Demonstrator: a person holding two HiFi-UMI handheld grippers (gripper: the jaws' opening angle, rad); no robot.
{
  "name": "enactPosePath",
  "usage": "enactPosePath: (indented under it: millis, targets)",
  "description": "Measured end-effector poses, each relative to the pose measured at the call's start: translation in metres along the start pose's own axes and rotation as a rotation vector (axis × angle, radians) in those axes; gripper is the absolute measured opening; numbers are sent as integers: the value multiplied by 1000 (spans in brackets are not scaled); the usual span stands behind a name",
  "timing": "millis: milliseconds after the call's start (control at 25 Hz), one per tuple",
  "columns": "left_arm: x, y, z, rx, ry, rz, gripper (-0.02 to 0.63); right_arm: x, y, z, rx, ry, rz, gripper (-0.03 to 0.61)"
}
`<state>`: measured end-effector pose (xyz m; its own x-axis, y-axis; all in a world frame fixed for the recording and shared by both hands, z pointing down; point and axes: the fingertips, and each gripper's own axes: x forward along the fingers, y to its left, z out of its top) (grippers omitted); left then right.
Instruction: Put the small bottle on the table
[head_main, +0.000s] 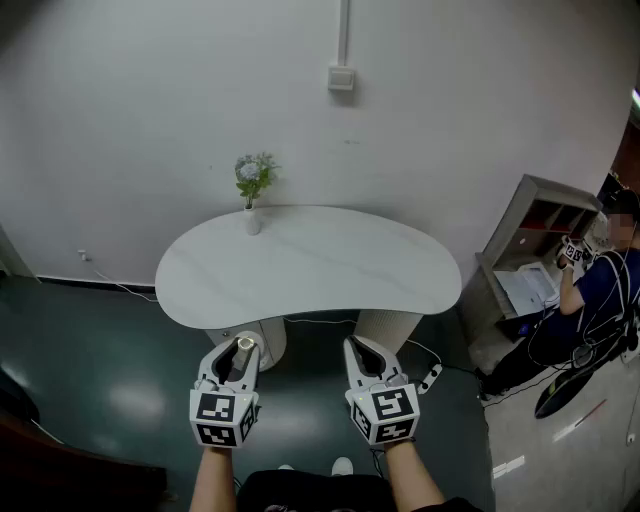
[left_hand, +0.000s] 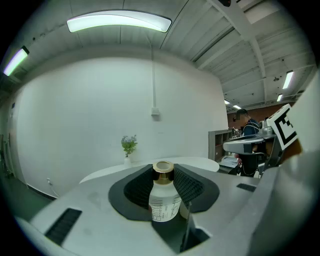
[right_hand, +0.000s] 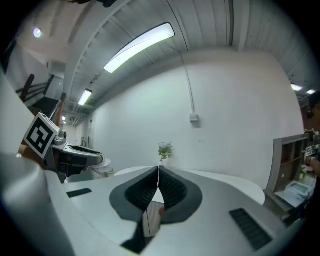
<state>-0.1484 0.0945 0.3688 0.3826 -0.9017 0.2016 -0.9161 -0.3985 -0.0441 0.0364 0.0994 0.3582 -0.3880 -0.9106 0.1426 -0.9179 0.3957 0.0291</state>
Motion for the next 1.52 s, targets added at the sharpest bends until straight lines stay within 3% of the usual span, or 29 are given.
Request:
enactPosePath:
  millis: [160,800,1520]
  targets:
    - [-1,2,2,-27,-12,-1,127,-1,1,0,0,1,0,66]
    - [-4,5,-2,-11,-9,-15,127,-3,10,-2,6,6,6,67]
    - [-21,36,-7,1,-22,-55,127,1,48,-3,4,10,-42,67]
